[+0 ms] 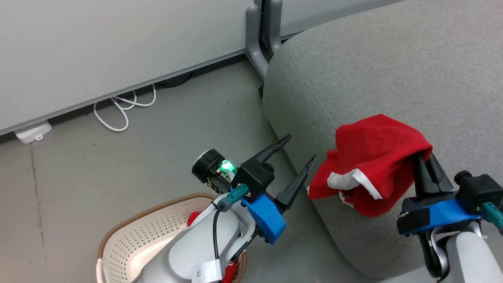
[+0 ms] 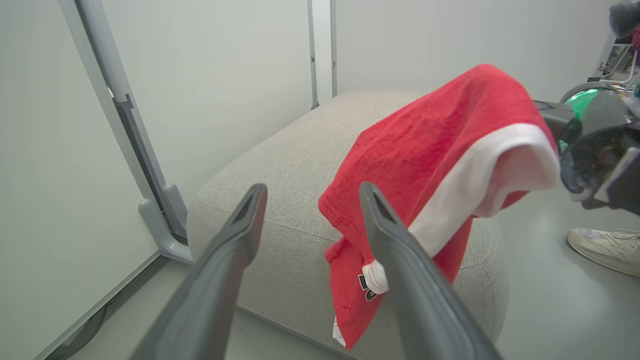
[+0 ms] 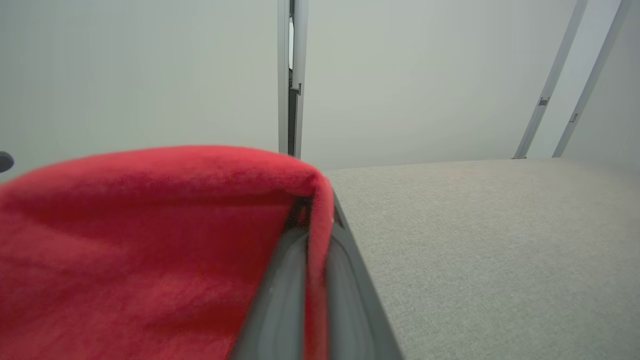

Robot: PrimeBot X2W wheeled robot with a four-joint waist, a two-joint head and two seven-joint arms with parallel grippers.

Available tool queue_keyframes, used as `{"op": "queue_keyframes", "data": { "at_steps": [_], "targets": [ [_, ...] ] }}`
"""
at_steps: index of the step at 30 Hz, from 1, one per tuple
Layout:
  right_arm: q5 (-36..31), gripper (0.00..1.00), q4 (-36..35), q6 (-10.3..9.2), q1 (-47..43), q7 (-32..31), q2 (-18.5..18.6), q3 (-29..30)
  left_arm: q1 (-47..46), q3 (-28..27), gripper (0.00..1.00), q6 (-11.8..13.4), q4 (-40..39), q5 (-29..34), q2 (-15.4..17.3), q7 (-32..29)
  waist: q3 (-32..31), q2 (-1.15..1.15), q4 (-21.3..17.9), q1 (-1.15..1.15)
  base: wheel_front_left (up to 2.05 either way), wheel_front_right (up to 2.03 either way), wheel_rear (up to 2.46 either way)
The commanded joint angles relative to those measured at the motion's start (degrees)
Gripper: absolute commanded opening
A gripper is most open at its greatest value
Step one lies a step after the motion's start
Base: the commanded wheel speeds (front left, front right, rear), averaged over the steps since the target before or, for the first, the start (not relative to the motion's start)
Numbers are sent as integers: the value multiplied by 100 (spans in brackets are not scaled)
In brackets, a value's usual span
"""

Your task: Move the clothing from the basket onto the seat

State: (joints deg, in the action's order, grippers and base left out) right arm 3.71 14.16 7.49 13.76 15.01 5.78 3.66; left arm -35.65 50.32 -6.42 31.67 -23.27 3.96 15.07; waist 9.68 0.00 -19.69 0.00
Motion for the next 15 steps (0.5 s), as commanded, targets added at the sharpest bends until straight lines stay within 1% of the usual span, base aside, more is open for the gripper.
{"op": "queue_keyframes", "data": {
  "at_steps": [1, 6, 9, 13, 15],
  "targets": [
    [1, 0, -28, 1, -52, 26, -25, 26, -66, -36, 100, -23, -22, 11, 12, 16, 3, 0, 1, 0, 0, 0, 0],
    [45, 0, -122, 1, 268, 26, -41, 119, -143, -94, 100, -23, -127, 76, 42, 16, 108, 0, 29, 0, 0, 0, 0],
    [66, 0, -190, 1, 577, 26, 7, 202, -251, -104, 100, -22, -176, 134, 79, 16, 289, 0, 72, 0, 0, 0, 0],
    [84, 0, -279, 1, 1270, 26, 106, 376, -481, -117, 100, 16, -250, 219, 151, -16, 731, 0, 131, 0, 0, 0, 0],
    [92, 0, -320, 1, 1705, 26, 180, 583, -629, -108, 100, 16, -327, 270, 197, -42, 1011, 0, 161, 0, 0, 0, 0]
  ]
}}
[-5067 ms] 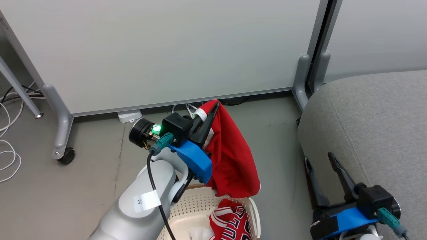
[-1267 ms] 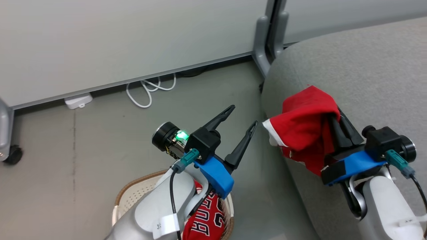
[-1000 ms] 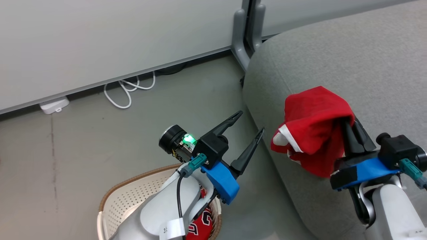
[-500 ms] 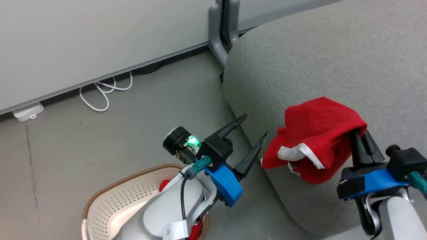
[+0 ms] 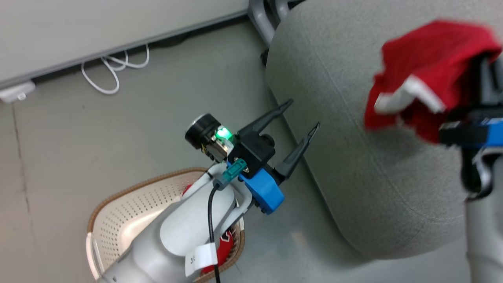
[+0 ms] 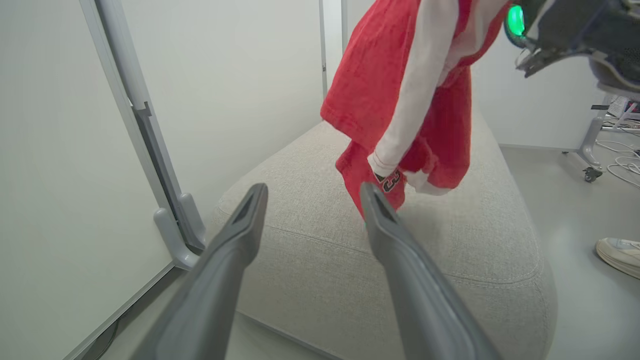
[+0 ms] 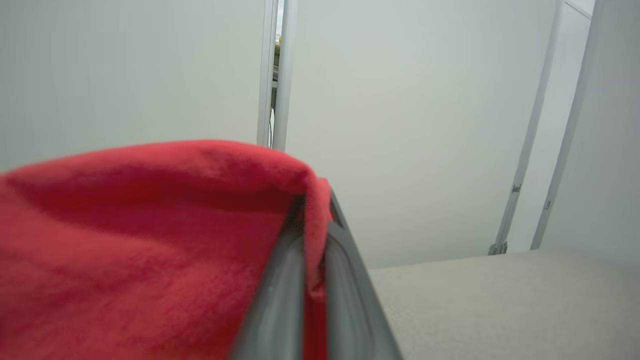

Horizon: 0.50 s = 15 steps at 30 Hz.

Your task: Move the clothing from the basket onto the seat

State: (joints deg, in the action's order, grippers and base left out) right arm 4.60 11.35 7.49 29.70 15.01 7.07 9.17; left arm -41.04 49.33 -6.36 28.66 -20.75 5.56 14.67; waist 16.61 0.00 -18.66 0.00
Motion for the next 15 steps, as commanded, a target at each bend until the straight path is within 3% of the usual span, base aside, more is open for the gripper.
{"op": "queue_keyframes", "data": {
  "at_steps": [1, 9, 15],
  "targets": [
    [-1, 0, -60, 1, 330, 26, 90, 122, -161, -5, 100, 8, -65, 38, 62, -30, 454, 0, 75, 0, 0, 0, 0],
    [111, 0, -11, 1, 2070, 26, 784, 1165, -785, -4, 100, 27, -523, 284, 277, -265, 1751, 0, 286, 0, 0, 0, 0],
    [132, 0, 472, 1, 2715, 25, 1393, 1704, -1102, -15, 100, 65, -828, 419, 429, -367, 2411, 0, 460, 0, 0, 0, 0]
  ]
}}
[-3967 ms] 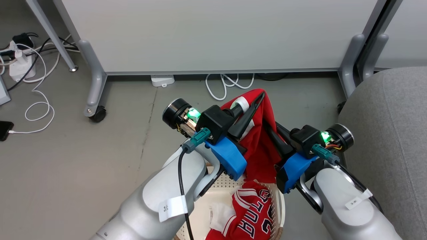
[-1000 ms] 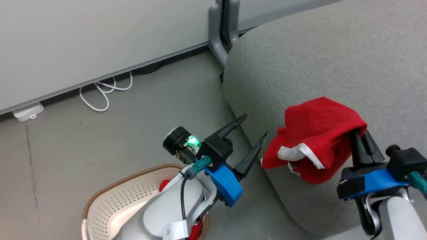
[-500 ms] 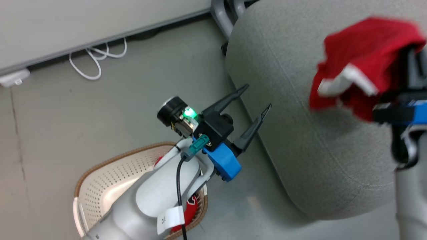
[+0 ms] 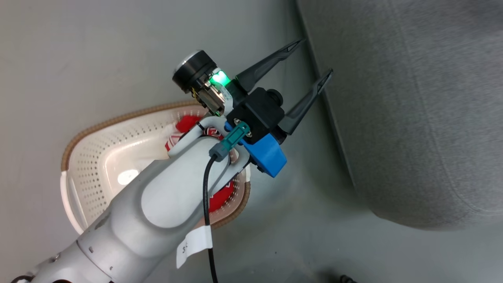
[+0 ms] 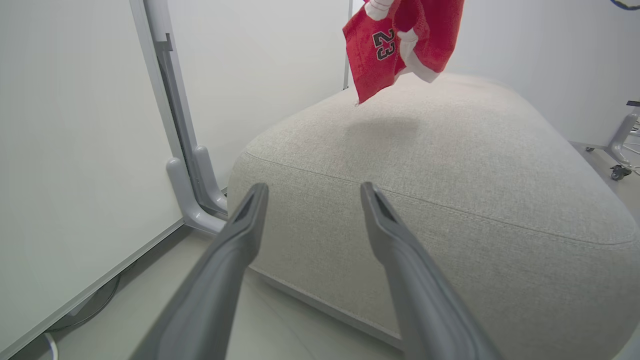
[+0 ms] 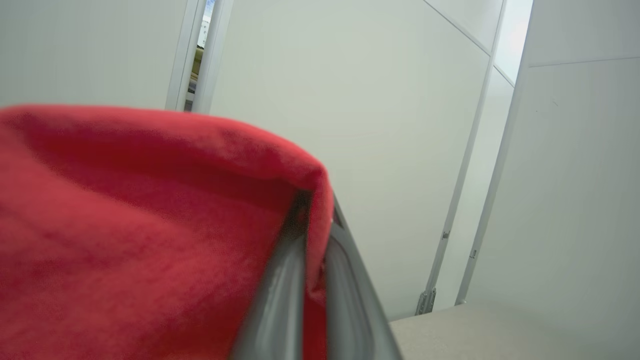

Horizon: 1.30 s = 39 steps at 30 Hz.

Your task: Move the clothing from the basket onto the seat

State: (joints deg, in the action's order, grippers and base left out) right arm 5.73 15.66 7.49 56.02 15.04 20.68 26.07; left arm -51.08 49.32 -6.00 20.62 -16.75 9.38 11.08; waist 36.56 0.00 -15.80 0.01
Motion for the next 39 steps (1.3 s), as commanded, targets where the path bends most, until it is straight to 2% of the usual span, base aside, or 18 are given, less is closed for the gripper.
{"op": "queue_keyframes", "data": {
  "at_steps": [1, 5, 12, 19, 20, 21, 28, 39],
  "targets": [
    [4, 0, 191, 1, 83, 22, 104, 62, -121, -17, 100, 35, -67, 30, 70, -23, 490, 0, 183, -1, 0, 0, 0],
    [-74, 0, 775, 1, -70, 22, 197, 65, -155, -29, 100, 86, -215, 67, 192, -72, 679, 0, 166, -1, 0, 0, 0],
    [-17, 0, 1823, 1, -471, 23, -12, 95, -51, -10, 100, 129, -347, 32, 354, -125, 743, 0, 87, -1, 0, 0, 0],
    [98, 0, 2441, 1, -708, 23, -129, -7, -1, -8, 100, 152, -345, -30, 398, -89, 616, 0, 69, -1, 0, 0, 0],
    [101, 25, 2461, 1, -721, 23, -134, -26, 6, -3, 100, 162, -339, -30, 400, -75, 585, 0, 69, -1, 0, 0, 0],
    [99, 100, 2426, 1, -741, 23, -125, -11, 18, 3, 100, 166, -328, -42, 396, -67, 546, 0, 73, -1, 0, 0, 0],
    [56, 100, 2286, 1, -1295, 23, -62, -42, 165, -4, 100, 217, -190, -139, 280, 137, 124, 0, 156, -1, 0, 0, 0],
    [-259, 100, 1511, 1, -3020, 23, -304, -204, 741, -251, 100, 362, 131, -456, 113, 395, -1082, 0, 109, -1, 0, 0, 0]
  ]
}}
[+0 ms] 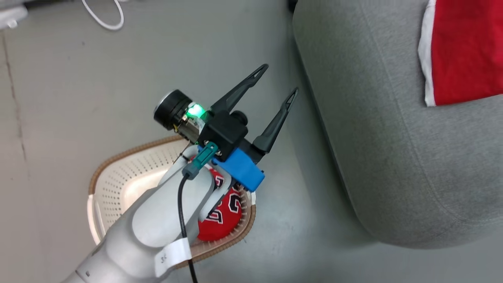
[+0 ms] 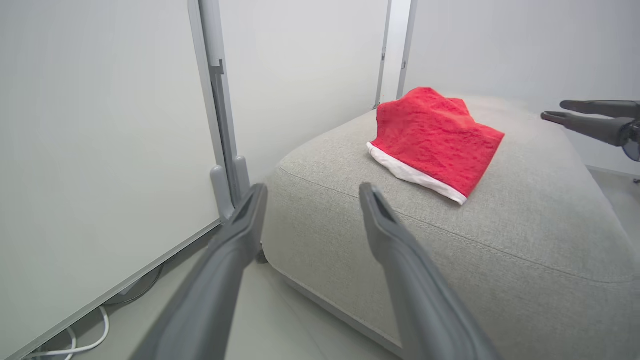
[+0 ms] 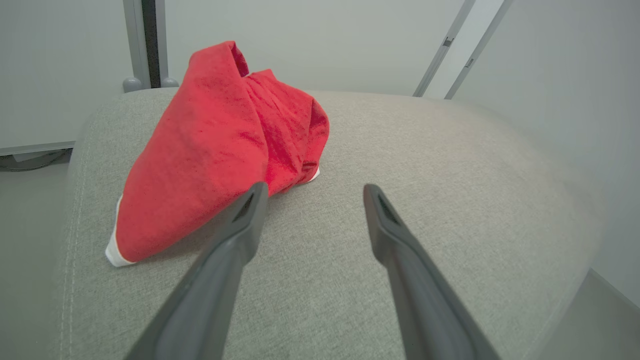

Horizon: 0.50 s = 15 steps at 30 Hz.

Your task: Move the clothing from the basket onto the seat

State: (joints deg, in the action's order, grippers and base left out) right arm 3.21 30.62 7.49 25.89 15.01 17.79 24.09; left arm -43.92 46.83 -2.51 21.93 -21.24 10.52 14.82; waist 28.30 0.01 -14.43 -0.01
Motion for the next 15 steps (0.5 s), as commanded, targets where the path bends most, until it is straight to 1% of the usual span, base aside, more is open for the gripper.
{"op": "queue_keyframes", "data": {
  "at_steps": [1, 4, 8, 15],
  "targets": [
    [-7, 100, -150, 1, -82, 26, -64, -32, 96, -51, 100, 20, 12, -35, 6, 31, -370, -1, -34, 1, 0, 0, 0],
    [57, 100, -688, 1, -395, 25, -262, -167, 321, -262, 100, 102, -21, -100, 12, 41, -697, -1, -22, 1, 0, 0, 0],
    [123, 100, -1254, 1, -734, 26, -463, -559, 757, -660, 100, 205, -174, -115, 6, 42, -1104, -1, 85, 1, 0, 0, 0],
    [225, 100, -1989, 1, -1321, 25, -835, -1268, 1463, -1428, 100, 275, -365, -25, -33, 43, -1653, -1, 379, 1, 0, 0, 0]
  ]
}}
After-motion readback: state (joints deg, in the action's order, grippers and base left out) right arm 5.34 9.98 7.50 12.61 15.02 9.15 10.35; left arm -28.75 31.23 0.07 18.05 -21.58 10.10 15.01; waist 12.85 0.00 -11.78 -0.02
